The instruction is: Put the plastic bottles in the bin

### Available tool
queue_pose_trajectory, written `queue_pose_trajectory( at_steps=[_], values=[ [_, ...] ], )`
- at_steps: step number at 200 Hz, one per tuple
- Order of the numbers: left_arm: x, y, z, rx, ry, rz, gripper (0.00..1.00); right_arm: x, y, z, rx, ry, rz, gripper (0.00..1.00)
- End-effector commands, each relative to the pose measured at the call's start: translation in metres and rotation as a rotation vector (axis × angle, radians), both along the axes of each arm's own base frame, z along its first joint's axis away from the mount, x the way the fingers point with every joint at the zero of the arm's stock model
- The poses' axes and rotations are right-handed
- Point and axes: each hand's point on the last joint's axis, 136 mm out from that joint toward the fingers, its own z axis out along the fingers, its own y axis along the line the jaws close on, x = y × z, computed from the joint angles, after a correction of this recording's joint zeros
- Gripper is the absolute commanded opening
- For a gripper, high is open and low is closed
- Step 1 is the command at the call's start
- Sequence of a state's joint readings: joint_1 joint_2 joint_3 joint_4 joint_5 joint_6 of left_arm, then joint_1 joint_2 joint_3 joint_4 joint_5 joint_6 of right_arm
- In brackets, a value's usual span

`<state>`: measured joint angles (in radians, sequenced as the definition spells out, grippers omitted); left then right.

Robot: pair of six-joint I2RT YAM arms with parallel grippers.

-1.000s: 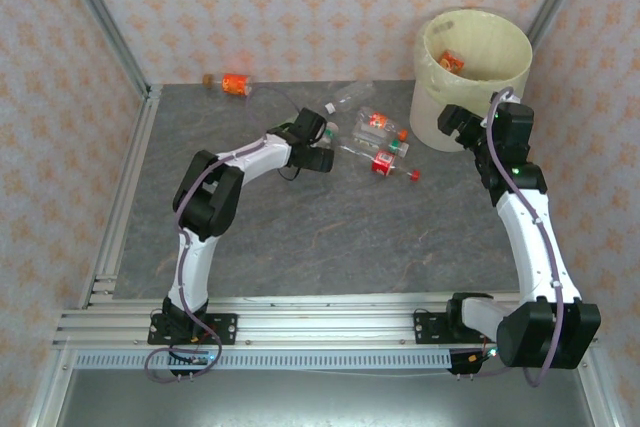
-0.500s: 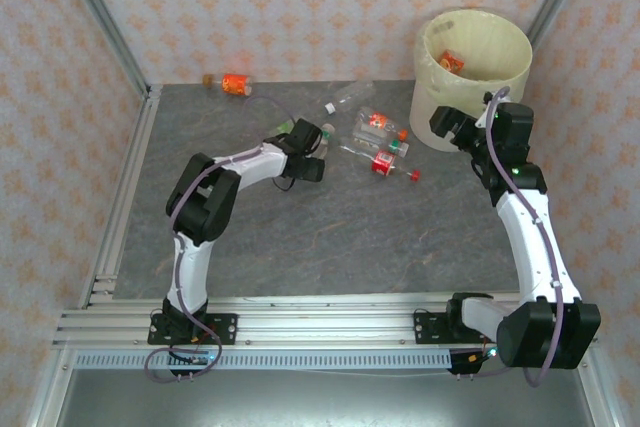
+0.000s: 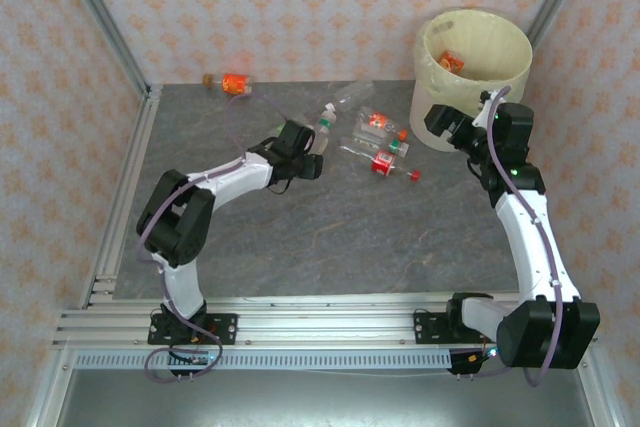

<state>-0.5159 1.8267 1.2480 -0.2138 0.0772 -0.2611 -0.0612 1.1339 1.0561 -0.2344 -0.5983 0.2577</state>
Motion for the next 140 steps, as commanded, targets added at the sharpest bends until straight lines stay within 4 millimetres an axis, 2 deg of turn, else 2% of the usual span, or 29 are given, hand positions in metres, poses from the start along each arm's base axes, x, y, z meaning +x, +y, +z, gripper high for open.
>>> queue_pose_trajectory(
  at_steps=[1,50,77,98,134,140],
  values=[
    [0.001,-0.022,0.060,-0.127,-0.160,-0.030,0.46,-0.003,0.022,0.013,0.075,-0.052,0.105,0.99],
    [-0.030,-0.064,0.127,-0.358,-0.243,-0.149,0.25,-0.001,0.057,0.017,0.222,-0.050,0.209,0.99],
    [-0.051,-0.081,0.157,-0.416,-0.290,-0.232,0.00,0.002,0.064,0.025,0.255,-0.100,0.206,0.99],
    [-0.063,-0.088,0.170,-0.440,-0.304,-0.277,0.00,0.000,0.073,0.039,0.311,-0.137,0.249,0.99],
    [-0.080,-0.101,0.187,-0.476,-0.323,-0.356,0.00,-0.017,0.101,0.064,0.365,-0.171,0.427,0.99],
    [-0.083,-0.103,0.188,-0.478,-0.321,-0.368,0.00,-0.013,0.106,0.059,0.370,-0.154,0.444,0.99]
  ],
)
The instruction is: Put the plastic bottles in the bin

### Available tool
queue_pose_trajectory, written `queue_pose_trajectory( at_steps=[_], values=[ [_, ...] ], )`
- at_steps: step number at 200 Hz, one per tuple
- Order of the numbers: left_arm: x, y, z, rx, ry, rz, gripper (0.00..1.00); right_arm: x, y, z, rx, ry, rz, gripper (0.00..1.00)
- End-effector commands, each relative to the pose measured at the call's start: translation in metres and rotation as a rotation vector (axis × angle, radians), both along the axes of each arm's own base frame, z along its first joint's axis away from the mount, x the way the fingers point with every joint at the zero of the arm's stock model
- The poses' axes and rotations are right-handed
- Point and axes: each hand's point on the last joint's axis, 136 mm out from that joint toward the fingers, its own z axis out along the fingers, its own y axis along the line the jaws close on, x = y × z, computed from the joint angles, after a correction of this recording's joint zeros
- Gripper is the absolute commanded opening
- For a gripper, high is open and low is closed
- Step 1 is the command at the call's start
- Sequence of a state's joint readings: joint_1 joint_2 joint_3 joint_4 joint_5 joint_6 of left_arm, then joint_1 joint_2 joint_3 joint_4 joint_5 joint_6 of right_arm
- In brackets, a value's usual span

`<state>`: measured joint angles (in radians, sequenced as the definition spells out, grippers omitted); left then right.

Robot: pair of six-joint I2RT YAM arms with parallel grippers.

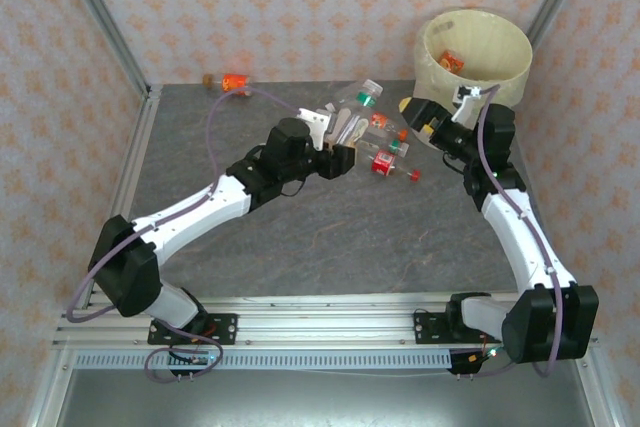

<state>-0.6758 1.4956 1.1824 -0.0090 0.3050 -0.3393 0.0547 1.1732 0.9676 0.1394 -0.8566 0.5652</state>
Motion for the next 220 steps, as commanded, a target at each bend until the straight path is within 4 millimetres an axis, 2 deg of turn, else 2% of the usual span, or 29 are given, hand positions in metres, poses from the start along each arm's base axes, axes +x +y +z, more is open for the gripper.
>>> queue_pose_trajectory(
  at_steps=[1,53,93,124,182,196,220],
  values=[
    [-0.014,-0.011,0.023,-0.047,-0.056,-0.072,0.00,-0.009,0.025,0.029,0.050,-0.085,0.148,0.99],
    [-0.020,-0.022,0.034,-0.064,-0.074,-0.115,0.00,0.000,0.049,0.037,0.031,-0.111,0.198,1.00],
    [-0.021,-0.026,0.030,-0.052,-0.061,-0.127,0.00,0.007,0.061,0.042,0.043,-0.108,0.238,0.92],
    [-0.020,-0.025,0.031,-0.049,-0.062,-0.124,0.02,0.004,0.070,0.040,0.004,-0.129,0.262,0.75],
    [-0.021,-0.027,0.031,-0.056,-0.055,-0.128,0.10,0.000,0.075,0.034,-0.069,-0.132,0.281,0.56],
    [-0.021,-0.027,0.030,-0.056,-0.052,-0.126,0.15,0.001,0.074,0.034,-0.079,-0.135,0.273,0.50],
    [-0.021,-0.027,0.030,-0.067,-0.053,-0.127,0.31,0.001,0.074,0.034,-0.092,-0.151,0.276,0.40]
  ],
)
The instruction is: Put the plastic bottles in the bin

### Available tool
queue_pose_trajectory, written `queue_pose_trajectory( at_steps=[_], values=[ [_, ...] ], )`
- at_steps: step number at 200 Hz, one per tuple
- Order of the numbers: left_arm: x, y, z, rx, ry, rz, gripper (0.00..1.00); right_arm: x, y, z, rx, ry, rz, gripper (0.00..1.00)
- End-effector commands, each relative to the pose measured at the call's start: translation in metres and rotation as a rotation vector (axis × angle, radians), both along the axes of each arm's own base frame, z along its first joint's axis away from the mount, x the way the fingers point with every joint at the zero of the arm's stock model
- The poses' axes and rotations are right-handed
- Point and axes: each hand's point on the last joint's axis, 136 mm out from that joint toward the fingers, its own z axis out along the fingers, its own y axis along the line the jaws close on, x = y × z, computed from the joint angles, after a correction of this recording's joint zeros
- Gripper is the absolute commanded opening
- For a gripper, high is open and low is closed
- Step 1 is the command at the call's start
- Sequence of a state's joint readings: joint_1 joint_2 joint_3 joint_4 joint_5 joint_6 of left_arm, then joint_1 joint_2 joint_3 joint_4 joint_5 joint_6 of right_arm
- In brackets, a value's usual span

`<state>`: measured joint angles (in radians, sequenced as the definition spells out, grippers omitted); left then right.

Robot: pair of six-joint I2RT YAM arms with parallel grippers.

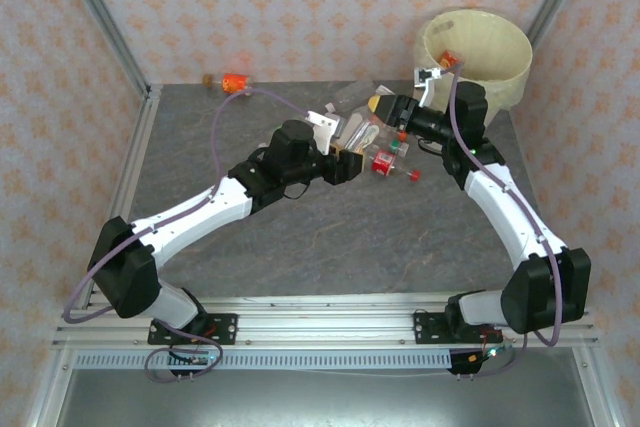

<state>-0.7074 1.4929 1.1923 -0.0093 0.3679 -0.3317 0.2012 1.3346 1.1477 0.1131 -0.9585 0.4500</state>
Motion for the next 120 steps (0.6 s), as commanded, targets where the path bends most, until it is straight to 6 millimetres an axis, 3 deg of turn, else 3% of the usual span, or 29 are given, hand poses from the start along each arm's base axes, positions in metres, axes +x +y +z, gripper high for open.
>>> queue_pose_trajectory(
  at_steps=[1,28,45,60,95,120],
  values=[
    [-0.003,-0.008,0.024,-0.048,-0.053,-0.034,0.31,-0.002,0.002,0.015,-0.022,-0.075,0.016,0.39],
    [-0.004,-0.008,0.023,-0.048,-0.055,-0.036,0.45,0.000,0.000,0.013,-0.034,-0.079,-0.007,0.33],
    [-0.006,-0.009,0.024,-0.056,-0.052,-0.043,0.66,0.002,-0.002,0.013,-0.038,-0.087,-0.020,0.32],
    [-0.008,-0.011,0.025,-0.074,-0.057,-0.058,0.77,0.003,-0.003,0.014,-0.034,-0.090,-0.027,0.30],
    [-0.014,-0.014,0.031,-0.101,-0.071,-0.095,0.90,0.008,-0.009,0.017,-0.037,-0.097,-0.087,0.28],
    [-0.025,-0.020,0.041,-0.138,-0.090,-0.169,0.94,0.014,-0.020,0.021,-0.049,-0.103,-0.172,0.28]
  ],
)
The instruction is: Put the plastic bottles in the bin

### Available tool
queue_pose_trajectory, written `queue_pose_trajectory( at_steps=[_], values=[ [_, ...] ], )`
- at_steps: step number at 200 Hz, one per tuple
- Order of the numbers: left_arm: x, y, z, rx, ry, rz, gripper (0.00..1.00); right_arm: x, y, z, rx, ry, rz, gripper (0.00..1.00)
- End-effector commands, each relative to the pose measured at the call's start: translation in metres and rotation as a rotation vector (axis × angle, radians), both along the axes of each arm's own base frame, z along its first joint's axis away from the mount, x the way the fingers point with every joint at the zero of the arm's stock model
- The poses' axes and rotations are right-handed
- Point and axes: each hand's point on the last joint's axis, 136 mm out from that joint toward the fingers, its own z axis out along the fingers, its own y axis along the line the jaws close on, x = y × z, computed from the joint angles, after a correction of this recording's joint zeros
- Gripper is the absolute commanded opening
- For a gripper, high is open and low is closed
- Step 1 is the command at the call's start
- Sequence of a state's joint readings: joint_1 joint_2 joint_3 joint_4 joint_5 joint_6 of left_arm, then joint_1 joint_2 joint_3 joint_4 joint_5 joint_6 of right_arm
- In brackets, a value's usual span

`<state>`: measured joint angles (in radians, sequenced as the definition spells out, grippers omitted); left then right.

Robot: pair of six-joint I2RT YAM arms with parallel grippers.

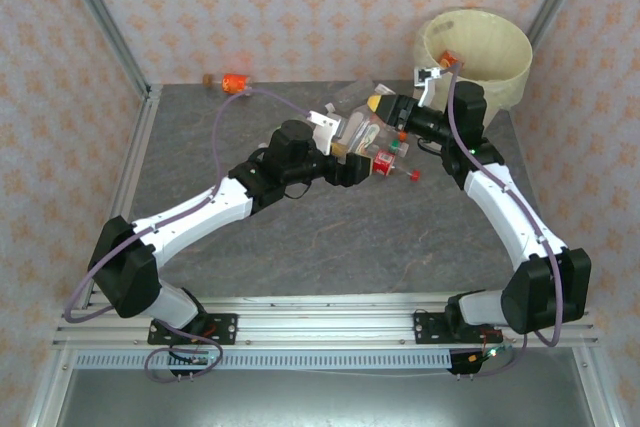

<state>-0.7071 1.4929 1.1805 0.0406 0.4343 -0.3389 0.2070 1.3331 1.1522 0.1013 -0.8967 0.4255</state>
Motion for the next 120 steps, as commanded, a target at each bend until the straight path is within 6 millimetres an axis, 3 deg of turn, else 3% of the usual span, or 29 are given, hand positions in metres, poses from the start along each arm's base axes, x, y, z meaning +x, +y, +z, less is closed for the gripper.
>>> queue_pose_trajectory(
  at_steps=[1,47,120],
  values=[
    [-0.019,-0.011,0.036,-0.096,-0.084,-0.114,0.94,0.008,-0.017,0.022,-0.027,-0.087,-0.122,0.28],
    [-0.038,-0.012,0.056,-0.141,-0.128,-0.195,1.00,0.021,-0.053,0.044,-0.049,-0.101,-0.281,0.26],
    [-0.040,-0.003,0.051,-0.107,-0.115,-0.164,1.00,0.058,-0.155,0.107,-0.015,-0.169,-0.693,0.24]
  ],
)
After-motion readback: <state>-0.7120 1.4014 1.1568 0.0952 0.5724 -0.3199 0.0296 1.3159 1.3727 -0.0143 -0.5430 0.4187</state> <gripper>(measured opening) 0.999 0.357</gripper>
